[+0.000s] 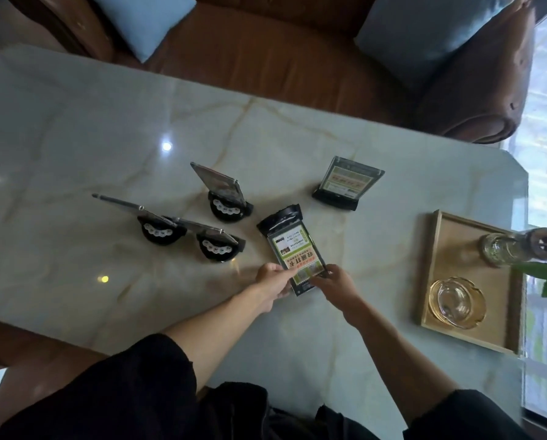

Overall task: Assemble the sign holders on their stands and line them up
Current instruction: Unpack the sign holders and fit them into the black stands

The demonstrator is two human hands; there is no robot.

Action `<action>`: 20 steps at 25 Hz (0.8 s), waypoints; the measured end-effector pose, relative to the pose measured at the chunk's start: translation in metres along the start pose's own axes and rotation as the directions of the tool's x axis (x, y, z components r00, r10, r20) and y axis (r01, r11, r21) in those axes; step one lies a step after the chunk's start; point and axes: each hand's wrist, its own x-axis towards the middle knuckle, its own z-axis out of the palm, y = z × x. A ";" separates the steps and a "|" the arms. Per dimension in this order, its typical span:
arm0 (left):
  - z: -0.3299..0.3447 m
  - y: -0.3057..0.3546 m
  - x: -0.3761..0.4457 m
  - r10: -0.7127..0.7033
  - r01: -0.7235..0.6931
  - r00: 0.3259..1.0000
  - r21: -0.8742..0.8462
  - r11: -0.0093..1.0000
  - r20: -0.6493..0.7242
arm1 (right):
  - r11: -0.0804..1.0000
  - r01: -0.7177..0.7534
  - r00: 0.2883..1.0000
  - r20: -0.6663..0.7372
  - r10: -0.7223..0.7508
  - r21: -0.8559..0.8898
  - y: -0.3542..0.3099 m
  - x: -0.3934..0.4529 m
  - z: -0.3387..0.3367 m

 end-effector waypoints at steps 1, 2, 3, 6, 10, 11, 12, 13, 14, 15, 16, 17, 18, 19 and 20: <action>-0.001 0.000 0.000 -0.004 0.004 1.000 -0.004 1.000 0.012 | 1.000 -0.019 1.000 0.010 0.019 0.012 0.003 0.001 -0.001; -0.002 0.000 -0.002 -0.004 0.004 0.999 -0.002 1.000 0.034 | 0.997 -0.061 0.998 0.007 0.061 0.043 0.007 0.000 -0.002; -0.003 0.001 -0.004 0.003 -0.004 0.998 0.007 1.000 0.070 | 0.989 -0.103 0.995 -0.008 0.104 0.107 0.010 -0.002 -0.003; -0.005 0.006 -0.015 0.028 -0.019 0.982 -0.049 0.999 0.189 | 0.897 -0.203 0.976 0.008 0.217 0.394 0.006 -0.018 -0.008; -0.008 0.024 -0.028 0.041 0.019 0.960 -0.209 0.978 0.279 | 0.823 -0.106 0.994 0.034 0.105 0.557 -0.034 -0.038 -0.022; -0.009 0.030 -0.030 0.057 0.012 0.950 -0.221 0.975 0.305 | 0.854 -0.035 0.999 -0.014 0.049 0.519 -0.048 -0.040 -0.026; -0.010 0.038 -0.033 0.075 -0.008 0.945 -0.206 0.979 0.317 | 0.889 0.039 0.998 -0.059 -0.013 0.455 -0.063 -0.042 -0.030; -0.011 0.045 -0.036 0.092 -0.042 0.947 -0.165 0.985 0.309 | 0.924 0.111 0.992 -0.098 -0.080 0.366 -0.078 -0.042 -0.034; -0.012 0.052 -0.038 0.113 -0.083 0.951 -0.113 0.990 0.288 | 0.953 0.174 0.981 -0.130 -0.146 0.248 -0.094 -0.042 -0.038; -0.015 0.057 -0.040 0.140 -0.127 0.954 -0.065 0.990 0.266 | 0.969 0.226 0.965 -0.160 -0.209 0.100 -0.108 -0.041 -0.040; -0.018 0.062 -0.042 0.175 -0.172 0.952 -0.035 0.984 0.250 | 0.963 0.259 0.946 -0.185 -0.268 -0.067 -0.121 -0.039 -0.043; -0.021 0.066 -0.043 0.220 -0.220 0.947 -0.026 0.975 0.234 | 0.933 0.276 0.923 -0.208 -0.324 -0.231 -0.132 -0.038 -0.045; -0.026 0.070 -0.044 0.270 -0.270 0.939 -0.032 0.962 0.214 | 0.885 0.281 0.898 -0.222 -0.379 -0.372 -0.140 -0.037 -0.046; -0.030 0.075 -0.044 0.317 -0.315 0.929 -0.043 0.948 0.190 | 0.834 0.284 0.879 -0.219 -0.424 -0.474 -0.144 -0.037 -0.047; -0.034 0.079 -0.044 0.363 -0.359 0.917 -0.053 0.932 0.167 | 0.791 0.289 0.866 -0.204 -0.456 -0.539 -0.146 -0.038 -0.047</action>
